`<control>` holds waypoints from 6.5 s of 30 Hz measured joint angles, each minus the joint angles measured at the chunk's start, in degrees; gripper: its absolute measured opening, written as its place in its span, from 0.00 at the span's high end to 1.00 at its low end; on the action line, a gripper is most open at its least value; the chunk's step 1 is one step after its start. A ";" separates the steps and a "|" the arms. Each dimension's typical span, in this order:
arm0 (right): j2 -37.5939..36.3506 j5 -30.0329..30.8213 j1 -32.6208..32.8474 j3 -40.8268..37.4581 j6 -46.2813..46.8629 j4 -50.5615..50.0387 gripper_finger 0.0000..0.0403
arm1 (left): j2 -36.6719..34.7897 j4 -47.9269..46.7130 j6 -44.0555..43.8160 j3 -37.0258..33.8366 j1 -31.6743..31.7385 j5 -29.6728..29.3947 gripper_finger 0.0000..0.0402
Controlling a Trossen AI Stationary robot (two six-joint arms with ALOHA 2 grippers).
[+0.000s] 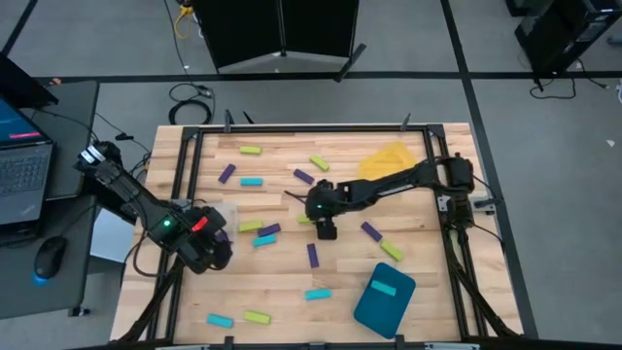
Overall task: Sort blocks
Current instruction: Put the green block into the yellow bin, then put the violet block into the transparent bin, then put the light blue block into the blue bin
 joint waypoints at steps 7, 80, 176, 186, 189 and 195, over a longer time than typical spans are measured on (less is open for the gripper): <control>2.47 0.09 0.08 0.50 2.57 0.01 0.32 | 0.00 3.50 4.59 0.03 3.68 -2.74 0.24; -48.07 26.34 -13.15 -22.97 32.57 -20.07 0.07 | 21.58 4.95 75.95 10.08 95.56 24.91 0.39; -7.46 13.05 -7.60 -6.64 37.38 -7.78 0.26 | -7.06 5.88 35.38 -1.08 23.12 32.83 0.18; -4.02 11.10 -8.76 -6.49 37.55 -7.61 0.30 | -7.08 11.35 35.66 -1.06 22.36 31.36 0.19; -3.05 11.09 -8.69 -6.30 37.53 -7.35 0.33 | -7.06 12.51 36.38 -1.06 22.36 31.08 0.19; -3.82 10.86 -8.60 -6.45 37.31 -6.99 0.53 | -7.06 14.70 37.19 -1.06 22.36 27.98 0.19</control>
